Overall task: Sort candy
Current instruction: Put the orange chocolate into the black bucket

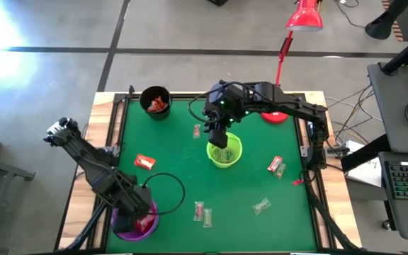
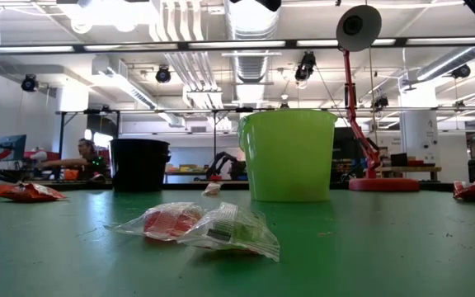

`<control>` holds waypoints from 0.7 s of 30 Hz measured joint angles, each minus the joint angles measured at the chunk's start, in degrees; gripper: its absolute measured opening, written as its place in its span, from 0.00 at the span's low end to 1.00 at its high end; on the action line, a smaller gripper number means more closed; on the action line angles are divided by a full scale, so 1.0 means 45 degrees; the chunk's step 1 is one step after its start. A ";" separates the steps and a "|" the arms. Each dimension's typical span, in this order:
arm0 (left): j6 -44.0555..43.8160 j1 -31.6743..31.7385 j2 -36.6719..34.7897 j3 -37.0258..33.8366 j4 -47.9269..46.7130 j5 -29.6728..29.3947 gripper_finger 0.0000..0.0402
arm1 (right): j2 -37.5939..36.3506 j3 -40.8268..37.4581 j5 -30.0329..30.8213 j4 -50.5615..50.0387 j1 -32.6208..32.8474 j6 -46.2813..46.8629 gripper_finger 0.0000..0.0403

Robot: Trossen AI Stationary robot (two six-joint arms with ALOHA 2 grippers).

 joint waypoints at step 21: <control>-0.0883 0.1531 -0.3084 0.0000 -0.2117 -0.8814 0.23 | 0.0159 -0.0005 0.2004 -0.0639 0.0020 -0.0974 0.39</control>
